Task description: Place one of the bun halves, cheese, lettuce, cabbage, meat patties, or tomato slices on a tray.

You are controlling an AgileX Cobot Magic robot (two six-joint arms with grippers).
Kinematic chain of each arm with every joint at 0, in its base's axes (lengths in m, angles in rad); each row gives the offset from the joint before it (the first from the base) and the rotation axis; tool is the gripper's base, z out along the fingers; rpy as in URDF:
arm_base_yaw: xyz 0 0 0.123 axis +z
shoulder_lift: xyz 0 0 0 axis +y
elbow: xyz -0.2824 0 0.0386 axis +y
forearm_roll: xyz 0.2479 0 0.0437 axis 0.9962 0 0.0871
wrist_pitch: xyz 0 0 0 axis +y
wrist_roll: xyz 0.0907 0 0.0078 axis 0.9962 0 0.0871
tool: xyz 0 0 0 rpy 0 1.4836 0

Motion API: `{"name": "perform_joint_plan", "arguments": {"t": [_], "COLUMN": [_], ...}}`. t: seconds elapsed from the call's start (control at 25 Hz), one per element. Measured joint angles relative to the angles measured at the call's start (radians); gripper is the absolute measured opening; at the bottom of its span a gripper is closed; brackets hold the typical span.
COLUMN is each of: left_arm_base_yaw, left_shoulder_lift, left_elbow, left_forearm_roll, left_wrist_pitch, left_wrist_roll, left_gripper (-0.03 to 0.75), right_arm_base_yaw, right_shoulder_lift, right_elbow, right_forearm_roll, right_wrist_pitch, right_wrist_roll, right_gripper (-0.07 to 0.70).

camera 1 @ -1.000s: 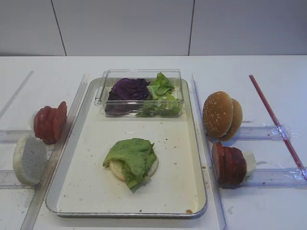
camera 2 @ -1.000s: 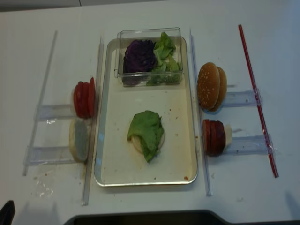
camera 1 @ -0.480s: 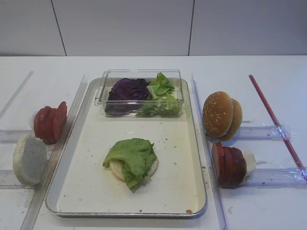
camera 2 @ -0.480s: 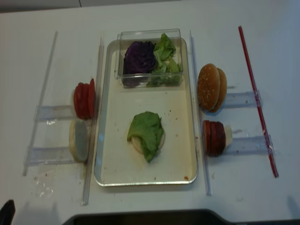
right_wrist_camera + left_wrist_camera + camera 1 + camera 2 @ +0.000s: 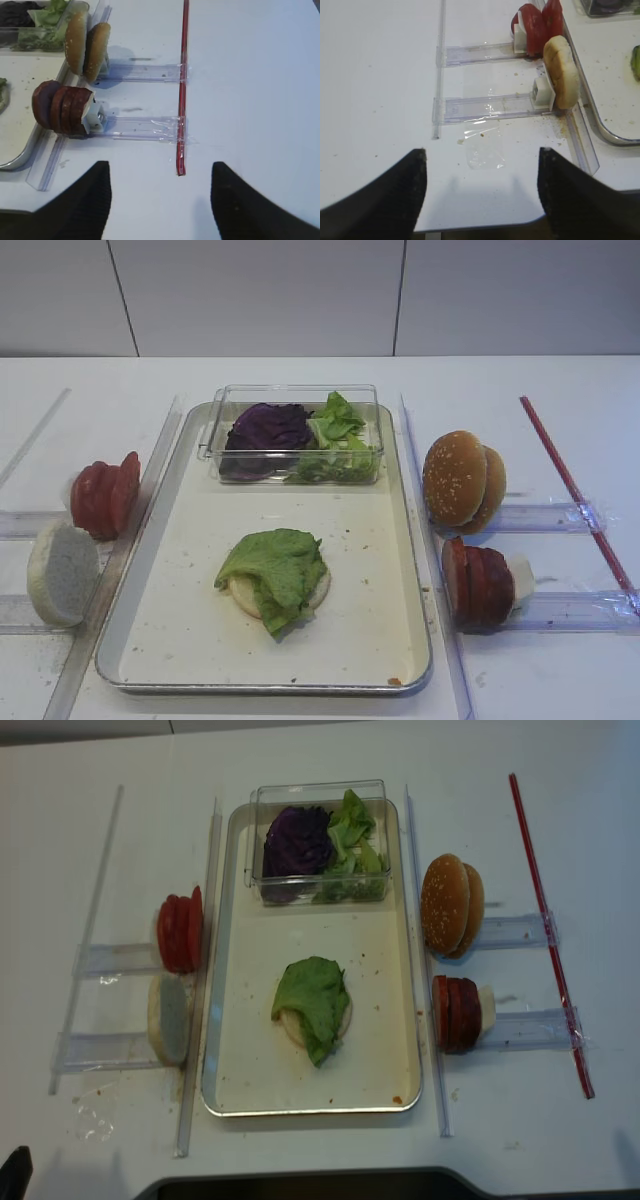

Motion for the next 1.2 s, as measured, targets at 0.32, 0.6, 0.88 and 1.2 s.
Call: {"name": "perform_joint_plan", "arguments": {"t": [0.32, 0.6, 0.88, 1.2], "left_arm_base_yaw": [0.0, 0.0, 0.0, 0.0], "left_shoulder_lift": [0.0, 0.0, 0.0, 0.0], "left_elbow": [0.0, 0.0, 0.0, 0.0], "left_forearm_roll": [0.0, 0.0, 0.0, 0.0], "left_wrist_pitch": [0.0, 0.0, 0.0, 0.0], "left_wrist_roll": [0.0, 0.0, 0.0, 0.0], "left_gripper": [0.437, 0.437, 0.437, 0.437], "right_arm_base_yaw": [0.0, 0.0, 0.0, 0.0], "right_shoulder_lift": [0.0, 0.0, 0.0, 0.0], "right_elbow": [0.032, 0.032, 0.032, 0.032], "right_forearm_roll": [-0.002, -0.002, -0.002, -0.002], "right_wrist_pitch": [-0.041, -0.041, -0.041, -0.041], "right_wrist_roll": [0.0, 0.0, 0.0, 0.0], "right_gripper": [0.454, 0.454, 0.454, 0.454]}}
